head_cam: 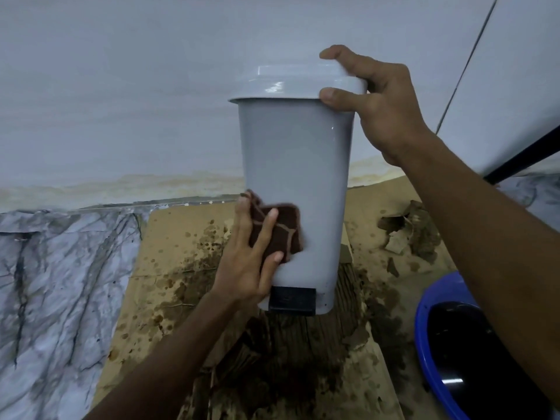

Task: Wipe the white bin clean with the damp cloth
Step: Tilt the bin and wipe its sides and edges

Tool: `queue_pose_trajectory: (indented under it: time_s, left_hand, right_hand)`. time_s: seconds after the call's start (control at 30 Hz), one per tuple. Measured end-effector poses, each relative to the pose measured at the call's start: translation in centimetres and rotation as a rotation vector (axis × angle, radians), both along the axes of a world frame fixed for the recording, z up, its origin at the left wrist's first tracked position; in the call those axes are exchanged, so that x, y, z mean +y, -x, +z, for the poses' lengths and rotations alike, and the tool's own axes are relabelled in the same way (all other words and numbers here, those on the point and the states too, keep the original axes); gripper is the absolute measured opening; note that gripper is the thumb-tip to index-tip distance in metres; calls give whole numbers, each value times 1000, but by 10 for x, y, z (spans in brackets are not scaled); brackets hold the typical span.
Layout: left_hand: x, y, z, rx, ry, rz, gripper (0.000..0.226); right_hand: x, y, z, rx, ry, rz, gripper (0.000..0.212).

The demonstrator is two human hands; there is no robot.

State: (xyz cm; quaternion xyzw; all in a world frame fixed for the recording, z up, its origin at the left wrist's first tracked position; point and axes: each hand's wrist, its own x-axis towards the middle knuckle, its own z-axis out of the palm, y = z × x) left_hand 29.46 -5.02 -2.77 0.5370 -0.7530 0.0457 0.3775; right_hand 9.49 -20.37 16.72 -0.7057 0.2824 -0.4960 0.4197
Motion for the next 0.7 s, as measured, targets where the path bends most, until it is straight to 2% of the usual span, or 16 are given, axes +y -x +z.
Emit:
queue_pose_trajectory:
  time_s: [0.1,0.2,0.37,0.47,0.57,0.63,0.7]
  left_hand:
    - [-19,8,48,-396,100,-27,58]
    - [-23,15,73,-755,88,-193,57]
    - [-28,42,71,-1164,-70,-530,48]
    - [-27,81,70,-1435,-259,-578,35]
    - [-24,117,78,-1596,-399,-540,24]
    - [-28,126,86,-1591,-405,-542,24]
    - [-37,123,100,-1506,-408,-539,30]
  right_hand:
    - [-2,1,0,-26,-20,11,38]
    - [0,0,0,-24,-21,8,37]
    - [2,-2,0,-30,-35,-11,38]
    - [2,-1,-1,-27,-37,-5,38]
    - [2,-1,1,-3,-27,-1,39]
    - [1,1,2,-8,-30,1,39]
    - [2,2,2,-13,-33,2,39]
